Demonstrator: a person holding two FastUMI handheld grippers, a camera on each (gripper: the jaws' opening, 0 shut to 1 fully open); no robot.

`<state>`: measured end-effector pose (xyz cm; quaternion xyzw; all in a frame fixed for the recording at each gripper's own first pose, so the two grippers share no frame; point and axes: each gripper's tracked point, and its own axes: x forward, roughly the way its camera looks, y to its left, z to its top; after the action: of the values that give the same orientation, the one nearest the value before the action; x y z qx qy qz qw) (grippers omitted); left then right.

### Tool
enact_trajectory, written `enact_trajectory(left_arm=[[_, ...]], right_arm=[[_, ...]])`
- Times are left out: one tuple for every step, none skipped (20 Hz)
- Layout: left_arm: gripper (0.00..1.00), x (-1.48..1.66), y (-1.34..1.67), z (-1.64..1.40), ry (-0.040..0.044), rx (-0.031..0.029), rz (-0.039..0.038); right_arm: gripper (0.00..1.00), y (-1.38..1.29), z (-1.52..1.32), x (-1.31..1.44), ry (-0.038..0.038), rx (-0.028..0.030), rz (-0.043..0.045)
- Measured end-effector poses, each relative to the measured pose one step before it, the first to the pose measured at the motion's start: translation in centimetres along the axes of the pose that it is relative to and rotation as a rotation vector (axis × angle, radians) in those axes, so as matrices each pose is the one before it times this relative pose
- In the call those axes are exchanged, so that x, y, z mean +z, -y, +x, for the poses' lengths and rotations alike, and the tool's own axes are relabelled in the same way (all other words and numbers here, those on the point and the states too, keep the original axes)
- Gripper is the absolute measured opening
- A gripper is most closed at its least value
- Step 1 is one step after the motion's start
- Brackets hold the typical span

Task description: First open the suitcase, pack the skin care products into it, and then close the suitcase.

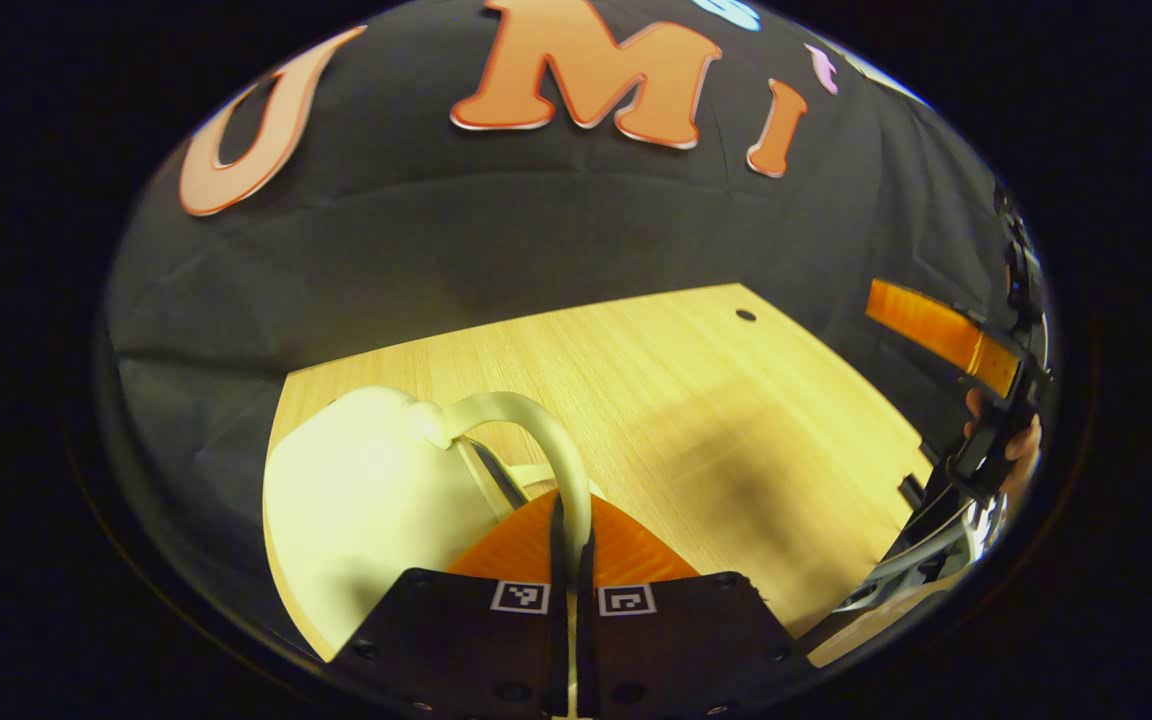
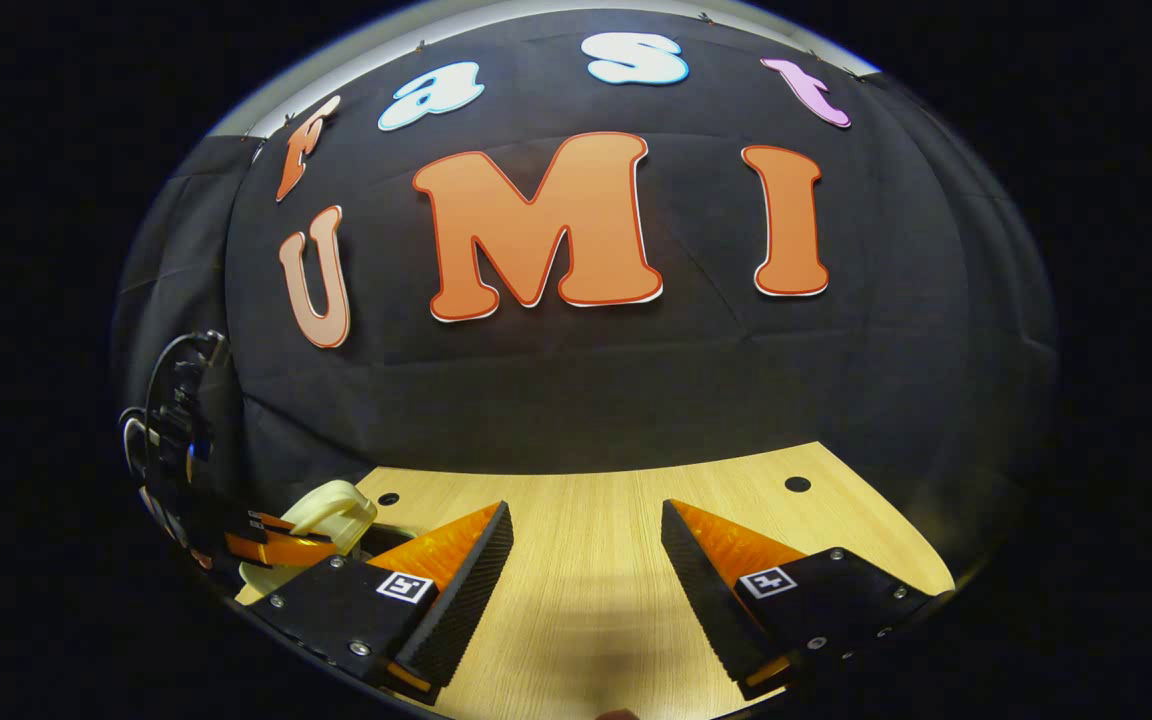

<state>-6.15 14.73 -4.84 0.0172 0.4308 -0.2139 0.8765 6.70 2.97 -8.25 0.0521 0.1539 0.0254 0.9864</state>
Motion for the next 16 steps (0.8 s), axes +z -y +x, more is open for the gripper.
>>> enact_trajectory(left_arm=[[0.04,-1.238,0.489,0.714,-0.04159,0.00386,0.02236],[0.04,-0.73,0.355,1.028,-0.03671,0.01351,0.02755],[0.04,-0.801,0.424,0.982,-0.04091,0.02335,0.02732],[0.04,-0.823,0.405,0.822,-0.02837,0.02935,0.04756],[0.04,-0.377,0.316,0.758,-0.01905,0.03314,0.04921],[0.04,-0.454,0.391,0.738,-0.02265,0.02538,0.03715],[0.04,-0.605,0.481,0.779,-0.02566,0.01964,0.02635],[0.04,-0.798,0.62,0.739,-0.03137,0.01263,0.00713],[0.04,-0.711,0.696,0.648,-0.02302,0.01448,0.0046],[0.04,-0.534,0.5,0.425,-0.01085,0.02556,0.00963],[0.04,-0.213,0.379,0.247,0.0053,0.03027,0.01824],[0.04,-0.036,0.257,0.095,0.01163,0.03084,0.0151],[0.05,0.105,0.216,-0.03,0.01503,0.03228,0.0116],[0.07,0.099,0.339,0.122,0.00892,0.01922,-0.00089],[0.1,0.079,0.71,-0.04,0.00458,0.00009,-0.01877],[0.19,0.224,-0.096,-1.541,0.02208,-0.02179,-0.02718]], right_arm=[[0.95,0.146,0.059,-0.115,-0.00346,-0.00226,0.00384],[0.96,0.051,0.005,-0.169,-0.0013,0.00248,0.00263],[0.96,0.136,-0.03,-0.153,-0.00193,-0.00467,-0.00027],[0.96,0.151,-0.072,-0.064,-0.00088,0.00095,-0.00124],[0.96,0.209,-0.057,-0.164,-0.00219,-0.00632,-0.00069],[0.96,0.189,0.006,-0.113,-0.00172,-0.0019,0.00259],[0.96,0.158,-0.098,-0.108,-0.00221,-0.00085,0.00286],[0.96,0.19,-0.065,-0.021,0.00015,-0.00367,0.00135],[0.96,0.216,0.013,-0.047,-0.00091,-0.00248,0.00115],[0.96,0.388,-0.139,-0.141,-0.00197,-0.00688,0.00024],[0.96,0.211,-0.098,0.076,0.00144,-0.0003,0.00146],[0.96,0.272,-0.038,0.093,0.00206,-0.00651,-0.00059],[0.96,0.253,-0.061,-0.033,0.00099,-0.00269,-0.00078],[0.96,0.364,0.05,-0.029,-0.00121,-0.00673,-0.00121],[0.96,0.305,-0.077,0.005,-0.00164,-0.00381,0.00029],[0.96,0.146,0.038,0.011,0.00074,-0.00266,0.00059]])
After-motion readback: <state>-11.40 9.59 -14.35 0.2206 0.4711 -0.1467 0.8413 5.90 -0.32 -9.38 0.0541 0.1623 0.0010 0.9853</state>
